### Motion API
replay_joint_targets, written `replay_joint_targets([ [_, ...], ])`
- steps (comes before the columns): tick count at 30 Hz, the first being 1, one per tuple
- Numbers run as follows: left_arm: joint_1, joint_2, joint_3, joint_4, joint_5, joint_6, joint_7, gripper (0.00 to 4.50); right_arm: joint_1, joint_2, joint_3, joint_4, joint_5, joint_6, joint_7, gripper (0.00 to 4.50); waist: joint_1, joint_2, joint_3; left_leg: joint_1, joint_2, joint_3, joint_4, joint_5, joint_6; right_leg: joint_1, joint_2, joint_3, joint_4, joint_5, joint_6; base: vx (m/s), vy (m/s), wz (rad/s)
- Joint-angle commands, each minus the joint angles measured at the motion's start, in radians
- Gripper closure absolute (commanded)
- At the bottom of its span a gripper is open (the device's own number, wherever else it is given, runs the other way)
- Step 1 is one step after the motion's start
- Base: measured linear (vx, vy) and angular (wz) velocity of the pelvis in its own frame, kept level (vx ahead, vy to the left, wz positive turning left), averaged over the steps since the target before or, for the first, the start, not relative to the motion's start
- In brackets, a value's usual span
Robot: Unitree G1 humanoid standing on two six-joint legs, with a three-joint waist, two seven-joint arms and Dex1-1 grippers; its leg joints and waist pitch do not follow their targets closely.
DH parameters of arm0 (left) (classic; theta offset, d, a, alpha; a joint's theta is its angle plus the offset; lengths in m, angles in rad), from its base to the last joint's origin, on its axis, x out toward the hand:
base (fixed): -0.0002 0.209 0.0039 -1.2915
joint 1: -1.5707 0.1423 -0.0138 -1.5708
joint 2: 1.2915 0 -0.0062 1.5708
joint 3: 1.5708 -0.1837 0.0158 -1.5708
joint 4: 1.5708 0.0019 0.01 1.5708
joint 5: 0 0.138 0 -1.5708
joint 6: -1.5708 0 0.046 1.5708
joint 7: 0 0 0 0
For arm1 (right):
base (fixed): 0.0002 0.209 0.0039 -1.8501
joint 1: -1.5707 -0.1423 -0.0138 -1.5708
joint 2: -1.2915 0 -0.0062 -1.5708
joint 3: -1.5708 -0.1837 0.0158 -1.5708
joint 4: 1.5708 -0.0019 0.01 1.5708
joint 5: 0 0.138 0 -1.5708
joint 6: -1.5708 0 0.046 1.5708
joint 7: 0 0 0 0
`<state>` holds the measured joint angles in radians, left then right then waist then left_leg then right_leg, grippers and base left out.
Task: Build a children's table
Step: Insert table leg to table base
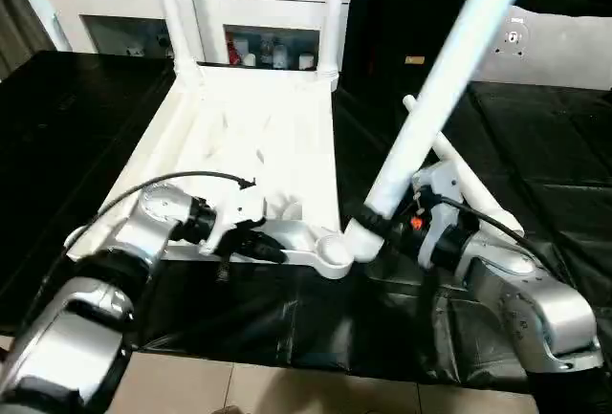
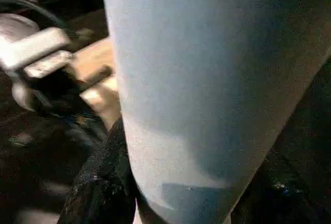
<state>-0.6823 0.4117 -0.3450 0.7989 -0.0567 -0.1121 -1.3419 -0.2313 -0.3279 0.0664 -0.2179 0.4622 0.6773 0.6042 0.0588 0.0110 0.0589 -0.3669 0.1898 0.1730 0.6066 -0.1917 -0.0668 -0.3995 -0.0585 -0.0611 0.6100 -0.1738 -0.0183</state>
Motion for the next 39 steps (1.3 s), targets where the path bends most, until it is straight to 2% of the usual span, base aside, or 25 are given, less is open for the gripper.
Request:
replay_joint_targets([
  [1, 0.031, -0.030, 0.011, -0.118, -0.054, 0.056, 0.012, 4.50, -0.029, -0.017, 0.000, -0.012, 0.010, 0.007, 0.025, 2.61, 0.001, 0.004, -0.069, 0.014, 0.045, -0.013, -0.076, -0.194, -0.012, 0.054, -0.086, 0.054, -0.072, -0.230, -0.218, 0.000, 0.000, 0.00],
  [5, 0.045, -0.032, -0.007, -0.135, -0.028, 0.026, 0.026, 4.50, -0.041, -0.034, 0.013, 0.017, -0.012, -0.004, 0.044, 2.61, 0.003, 0.002, -0.070, 0.011, 0.037, -0.010, -0.073, -0.171, 0.000, 0.055, -0.083, 0.054, -0.075, -0.231, -0.199, 0.000, 0.000, 0.00],
  [7, 0.050, -0.027, -0.013, -0.133, -0.005, 0.016, 0.042, 4.50, -0.064, -0.049, 0.036, 0.051, -0.033, -0.006, 0.057, 2.61, 0.002, -0.002, -0.070, 0.010, 0.036, -0.010, -0.073, -0.166, 0.001, 0.055, -0.082, 0.052, -0.076, -0.246, -0.192, 0.000, 0.000, 0.00],
  [8, 0.052, -0.025, -0.012, -0.134, -0.002, 0.019, 0.045, 4.50, -0.067, -0.057, 0.046, 0.057, -0.042, -0.008, 0.062, 2.61, 0.003, 0.000, -0.070, 0.011, 0.037, -0.010, -0.072, -0.166, 0.000, 0.054, -0.082, 0.052, -0.075, -0.248, -0.191, 0.000, 0.000, 0.00],
  [9, 0.054, -0.017, -0.013, -0.135, 0.012, 0.018, 0.048, 4.50, -0.072, -0.073, 0.064, 0.064, -0.058, -0.006, 0.073, 2.61, 0.001, -0.006, -0.069, 0.011, 0.038, -0.010, -0.074, -0.168, -0.001, 0.053, -0.081, 0.052, -0.077, -0.256, -0.186, 0.000, 0.000, 0.00],
  [13, 0.065, 0.004, -0.003, -0.172, 0.034, 0.060, 0.064, 4.50, -0.080, -0.090, 0.075, 0.070, -0.060, 0.008, 0.087, 2.61, 0.002, -0.004, -0.070, 0.012, 0.040, -0.011, -0.074, -0.164, 0.003, 0.052, -0.083, 0.053, -0.074, -0.254, -0.182, 0.000, 0.000, 0.00],
  [20, 0.058, 0.015, -0.015, -0.175, 0.042, 0.061, 0.043, 4.50, -0.077, -0.095, 0.093, 0.087, -0.077, -0.008, 0.092, 2.61, 0.000, -0.004, -0.068, 0.011, 0.036, -0.010, -0.073, -0.173, 0.001, 0.051, -0.082, 0.052, -0.080, -0.288, -0.171, 0.000, 0.000, 0.00],
  [22, 0.057, 0.018, -0.019, -0.189, 0.043, 0.065, 0.025, 4.50, -0.078, -0.079, 0.088, 0.105, -0.075, -0.021, 0.081, 2.61, -0.001, -0.002, -0.069, 0.012, 0.038, -0.011, -0.074, -0.177, -0.001, 0.050, -0.083, 0.052, -0.080, -0.293, -0.170, 0.000, 0.000, 0.00],
  [23, 0.058, 0.018, -0.020, -0.195, 0.041, 0.068, 0.020, 4.50, -0.078, -0.068, 0.083, 0.117, -0.073, -0.027, 0.076, 2.61, 0.000, 0.006, -0.069, 0.011, 0.037, -0.012, -0.074, -0.177, -0.004, 0.050, -0.082, 0.052, -0.078, -0.285, -0.173, 0.000, 0.000, 0.00],
  [26, 0.054, 0.015, -0.020, -0.205, 0.034, 0.075, 0.008, 4.50, -0.083, -0.020, 0.056, 0.184, -0.062, -0.065, 0.060, 2.61, -0.003, 0.006, -0.072, 0.011, 0.037, -0.011, -0.073, -0.176, -0.006, 0.049, -0.081, 0.051, -0.075, -0.237, -0.195, 0.000, 0.000, 0.00],
  [27, 0.053, 0.015, -0.021, -0.204, 0.035, 0.075, 0.008, 4.50, -0.083, -0.013, 0.050, 0.198, -0.060, -0.073, 0.058, 2.61, -0.003, 0.009, -0.072, 0.011, 0.037, -0.012, -0.073, -0.180, -0.008, 0.051, -0.082, 0.051, -0.074, -0.226, -0.201, 0.000, 0.000, 0.00],
  [33, 0.049, 0.015, -0.016, -0.198, 0.039, 0.075, 0.012, 4.50, -0.054, 0.015, 0.006, 0.232, -0.014, -0.077, 0.070, 2.61, -0.004, 0.006, -0.071, 0.012, 0.037, -0.012, -0.074, -0.186, -0.005, 0.054, -0.081, 0.051, -0.075, -0.226, -0.206, 0.000, 0.000, 0.00],
  [35, 0.049, 0.016, -0.010, -0.199, 0.036, 0.081, 0.015, 4.50, -0.028, 0.026, -0.017, 0.235, 0.012, -0.072, 0.078, 2.61, -0.001, 0.010, -0.072, 0.013, 0.038, -0.012, -0.074, -0.184, -0.001, 0.054, -0.083, 0.051, -0.074, -0.222, -0.206, 0.000, 0.000, 0.00],
  [38, 0.047, 0.016, -0.006, -0.198, 0.034, 0.086, 0.018, 4.50, -0.009, 0.041, -0.044, 0.256, 0.025, -0.084, 0.079, 2.61, -0.002, 0.007, -0.073, 0.011, 0.038, -0.012, -0.075, -0.177, 0.000, 0.054, -0.081, 0.050, -0.072, -0.203, -0.212, 0.000, 0.000, 0.00],
  [39, 0.046, 0.016, -0.003, -0.198, 0.031, 0.089, 0.019, 4.50, 0.004, 0.047, -0.056, 0.266, 0.032, -0.094, 0.079, 2.61, 0.000, 0.010, -0.072, 0.012, 0.038, -0.011, -0.074, -0.184, 0.000, 0.053, -0.082, 0.050, -0.074, -0.211, -0.214, 0.000, 0.000, 0.00],
])
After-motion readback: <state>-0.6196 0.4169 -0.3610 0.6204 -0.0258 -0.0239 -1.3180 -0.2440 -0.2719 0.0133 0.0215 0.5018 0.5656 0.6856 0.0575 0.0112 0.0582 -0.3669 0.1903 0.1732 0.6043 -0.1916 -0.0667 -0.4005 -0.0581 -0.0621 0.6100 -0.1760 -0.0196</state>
